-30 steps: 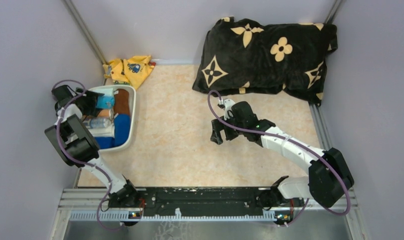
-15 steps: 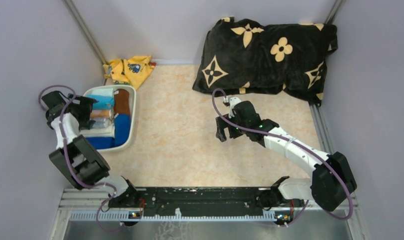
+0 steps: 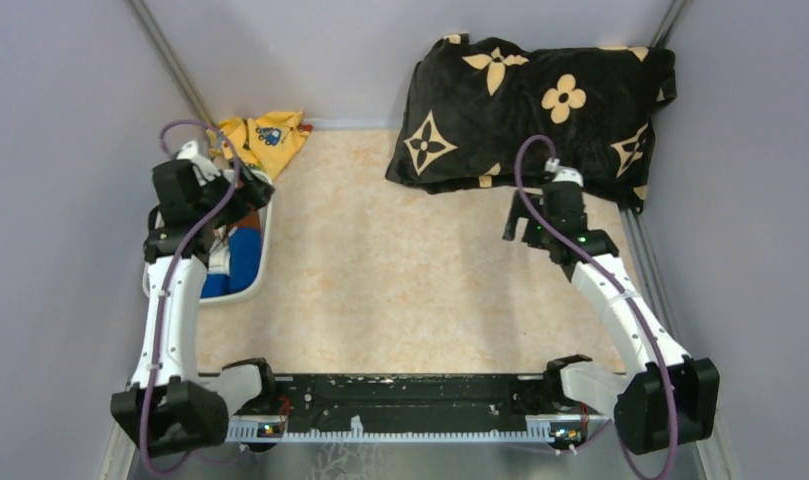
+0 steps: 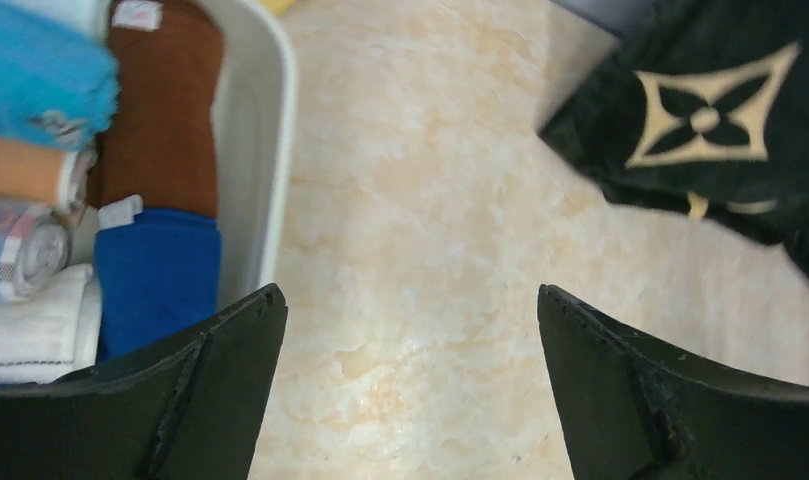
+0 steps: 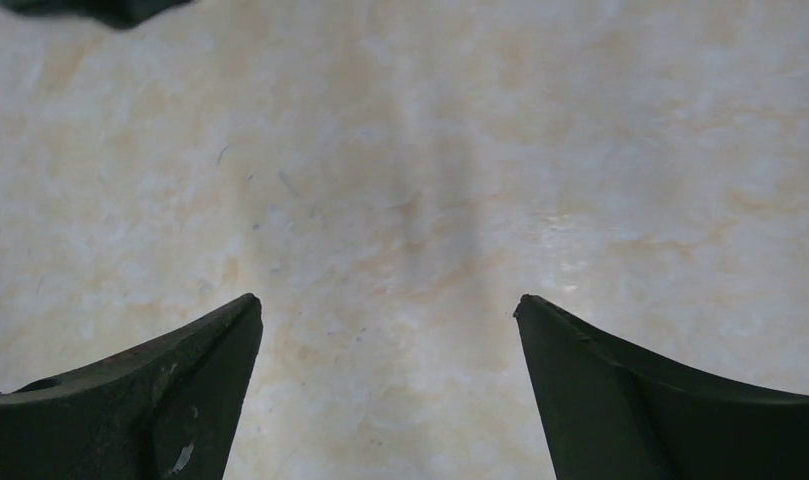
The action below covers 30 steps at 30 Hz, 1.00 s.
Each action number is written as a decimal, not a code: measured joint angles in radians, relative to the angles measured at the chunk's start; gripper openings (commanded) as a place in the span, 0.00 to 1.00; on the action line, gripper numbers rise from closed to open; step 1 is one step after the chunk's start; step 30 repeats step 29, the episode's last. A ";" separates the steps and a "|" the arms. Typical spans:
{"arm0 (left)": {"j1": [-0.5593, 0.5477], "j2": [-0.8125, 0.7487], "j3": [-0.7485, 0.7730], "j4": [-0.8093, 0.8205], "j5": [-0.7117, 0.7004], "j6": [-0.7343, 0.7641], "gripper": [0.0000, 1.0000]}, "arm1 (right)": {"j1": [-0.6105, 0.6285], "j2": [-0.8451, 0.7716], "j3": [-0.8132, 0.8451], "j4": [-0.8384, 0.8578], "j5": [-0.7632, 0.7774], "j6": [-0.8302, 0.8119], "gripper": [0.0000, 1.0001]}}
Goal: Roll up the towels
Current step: Reset both arms
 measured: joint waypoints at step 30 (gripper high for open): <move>-0.388 -0.383 -0.095 0.154 -0.424 0.223 1.00 | -0.117 -0.603 -0.132 0.130 0.338 -0.086 0.99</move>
